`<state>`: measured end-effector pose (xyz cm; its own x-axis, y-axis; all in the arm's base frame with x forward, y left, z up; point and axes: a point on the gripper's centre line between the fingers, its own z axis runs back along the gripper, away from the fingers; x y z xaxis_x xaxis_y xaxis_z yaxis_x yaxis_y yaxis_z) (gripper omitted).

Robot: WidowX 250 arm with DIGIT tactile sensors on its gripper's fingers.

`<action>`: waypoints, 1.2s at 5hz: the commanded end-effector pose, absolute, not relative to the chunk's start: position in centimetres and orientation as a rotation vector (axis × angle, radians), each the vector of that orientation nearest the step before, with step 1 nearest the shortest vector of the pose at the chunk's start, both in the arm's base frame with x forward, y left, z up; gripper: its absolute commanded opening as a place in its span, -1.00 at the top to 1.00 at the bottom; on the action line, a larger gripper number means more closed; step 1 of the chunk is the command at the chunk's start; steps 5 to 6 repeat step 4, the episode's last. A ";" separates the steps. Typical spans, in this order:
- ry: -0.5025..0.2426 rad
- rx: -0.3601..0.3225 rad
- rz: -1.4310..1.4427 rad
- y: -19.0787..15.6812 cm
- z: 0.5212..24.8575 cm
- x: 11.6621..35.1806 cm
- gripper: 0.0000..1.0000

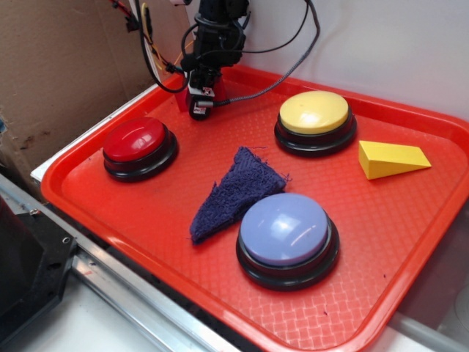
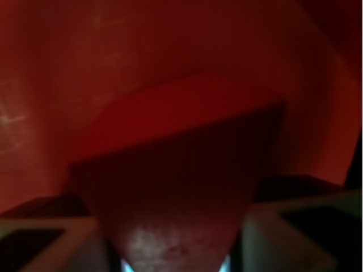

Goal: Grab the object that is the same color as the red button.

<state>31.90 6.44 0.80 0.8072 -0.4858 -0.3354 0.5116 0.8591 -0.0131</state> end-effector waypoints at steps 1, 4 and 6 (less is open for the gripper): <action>0.003 -0.002 -0.338 3.4 13.3 29.6 1.00; -0.088 -0.019 -0.127 1.1 28.2 22.5 1.00; -0.088 -0.019 -0.127 1.1 28.2 22.5 1.00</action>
